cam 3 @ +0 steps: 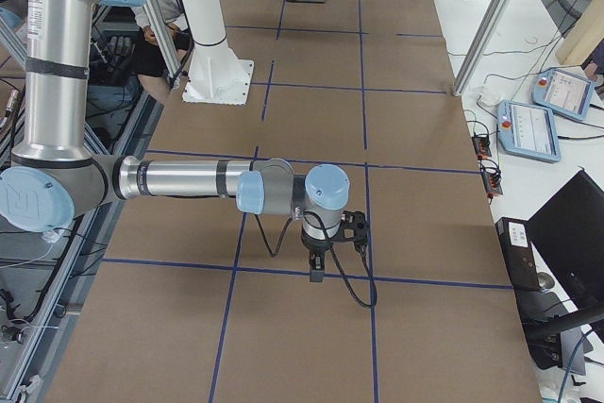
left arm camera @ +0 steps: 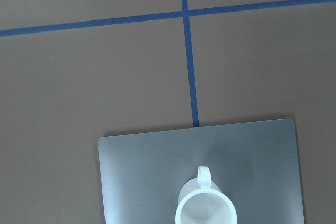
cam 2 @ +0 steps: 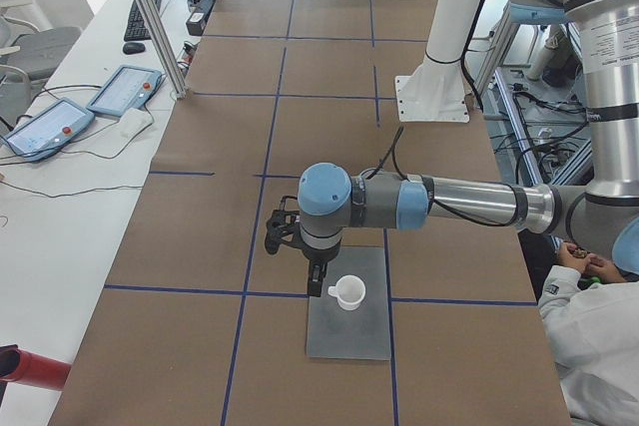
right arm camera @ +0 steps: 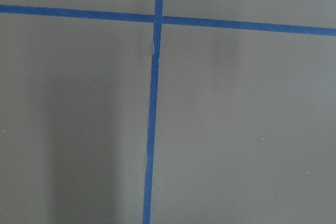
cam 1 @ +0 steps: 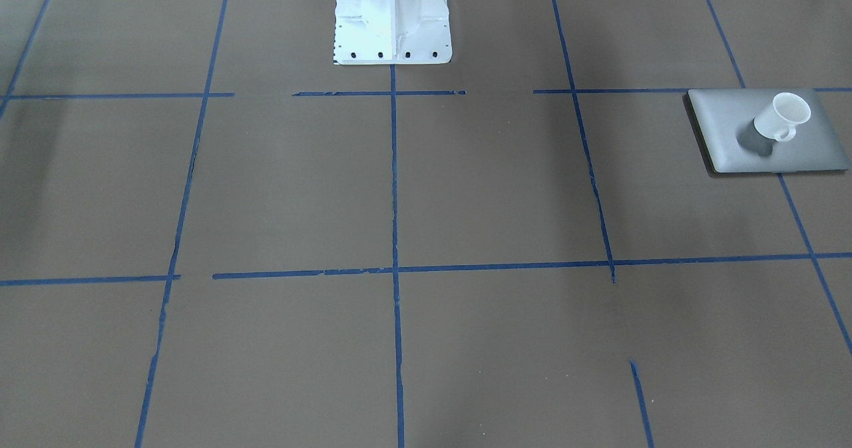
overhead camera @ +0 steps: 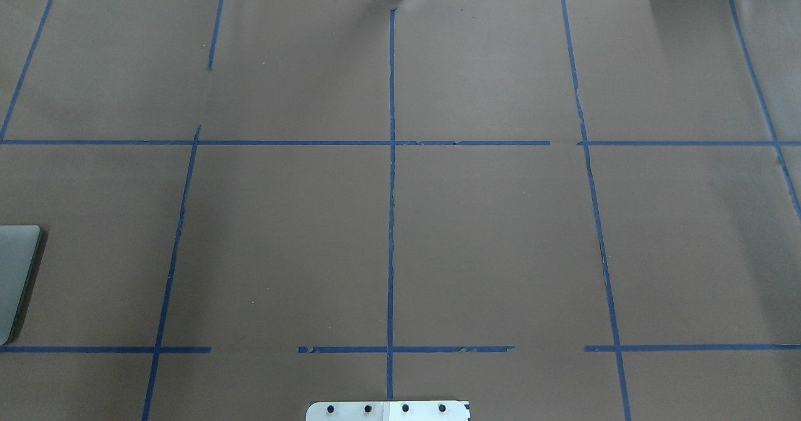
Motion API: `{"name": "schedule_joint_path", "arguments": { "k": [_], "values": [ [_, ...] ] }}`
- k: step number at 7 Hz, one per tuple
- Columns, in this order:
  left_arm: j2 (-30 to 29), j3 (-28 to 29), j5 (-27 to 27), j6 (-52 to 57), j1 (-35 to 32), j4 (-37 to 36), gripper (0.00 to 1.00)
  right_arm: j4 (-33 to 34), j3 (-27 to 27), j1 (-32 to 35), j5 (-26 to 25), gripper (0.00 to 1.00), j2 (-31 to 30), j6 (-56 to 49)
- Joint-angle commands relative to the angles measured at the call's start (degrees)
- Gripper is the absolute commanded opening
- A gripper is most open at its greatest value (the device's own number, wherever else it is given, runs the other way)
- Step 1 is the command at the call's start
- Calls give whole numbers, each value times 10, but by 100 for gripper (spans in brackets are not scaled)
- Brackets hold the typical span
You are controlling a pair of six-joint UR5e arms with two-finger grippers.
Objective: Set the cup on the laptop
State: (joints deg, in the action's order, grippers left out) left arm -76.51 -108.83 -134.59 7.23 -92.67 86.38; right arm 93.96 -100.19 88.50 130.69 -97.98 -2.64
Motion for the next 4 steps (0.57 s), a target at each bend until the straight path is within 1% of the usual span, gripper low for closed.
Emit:
{"name": "schedule_joint_path", "arguments": {
  "k": [1,2,3,4],
  "values": [
    [-2,-1,-1,1,0,0,100,0,0,0,0,100,0,0],
    [-6,-3,-2,1,0,-1,100,1,0,0,0,100,0,0],
    [-5,-23,-2,1,0,-22,100,0,0,0,0,100,0,0],
    [-11,-27,-1,1,0,-45,100,1,0,0,0,100,0,0]
  ]
}}
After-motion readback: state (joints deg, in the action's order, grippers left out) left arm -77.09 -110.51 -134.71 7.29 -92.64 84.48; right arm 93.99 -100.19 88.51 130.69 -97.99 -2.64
